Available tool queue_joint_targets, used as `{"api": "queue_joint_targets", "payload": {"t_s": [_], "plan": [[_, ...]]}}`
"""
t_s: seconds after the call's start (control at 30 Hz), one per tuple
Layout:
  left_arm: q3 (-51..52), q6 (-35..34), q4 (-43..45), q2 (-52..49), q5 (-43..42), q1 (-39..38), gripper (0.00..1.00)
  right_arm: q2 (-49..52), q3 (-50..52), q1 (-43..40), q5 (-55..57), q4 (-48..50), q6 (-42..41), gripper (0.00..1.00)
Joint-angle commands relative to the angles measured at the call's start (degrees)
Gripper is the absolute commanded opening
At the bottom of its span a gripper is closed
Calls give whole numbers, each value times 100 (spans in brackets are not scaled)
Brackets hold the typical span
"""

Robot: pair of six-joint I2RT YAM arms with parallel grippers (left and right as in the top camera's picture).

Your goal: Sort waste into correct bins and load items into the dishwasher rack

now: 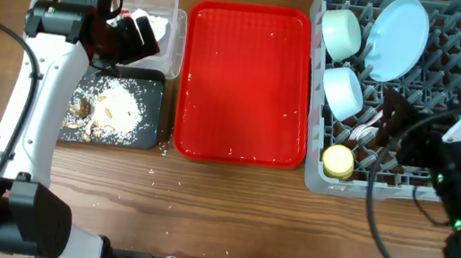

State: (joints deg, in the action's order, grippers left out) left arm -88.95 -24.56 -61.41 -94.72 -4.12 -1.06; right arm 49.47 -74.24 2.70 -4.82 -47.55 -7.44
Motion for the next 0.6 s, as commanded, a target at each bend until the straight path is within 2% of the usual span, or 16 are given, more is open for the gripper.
{"api": "queue_joint_targets", "payload": {"t_s": [0.0, 0.1, 0.17, 0.27, 0.37, 0.57], "plan": [[-31, 9, 9, -11, 35, 22, 100, -1106, 2312, 35, -160, 1978, 278, 100], [-31, 9, 9, -11, 35, 22, 100, -2345, 4481, 37, -431, 3576, 238, 100], [-33, 9, 9, -11, 35, 22, 100, -3235, 5619, 127, -389, 4046, 238, 100], [-31, 9, 9, -11, 35, 22, 100, -4210, 6795, 212, -365, 4642, 254, 100], [-33, 9, 9, -11, 35, 22, 100, -4647, 7368, 223, -365, 5051, 247, 100], [-33, 9, 9, -11, 35, 22, 100, -4929, 7394, 223, -365, 4830, 282, 99]]}}
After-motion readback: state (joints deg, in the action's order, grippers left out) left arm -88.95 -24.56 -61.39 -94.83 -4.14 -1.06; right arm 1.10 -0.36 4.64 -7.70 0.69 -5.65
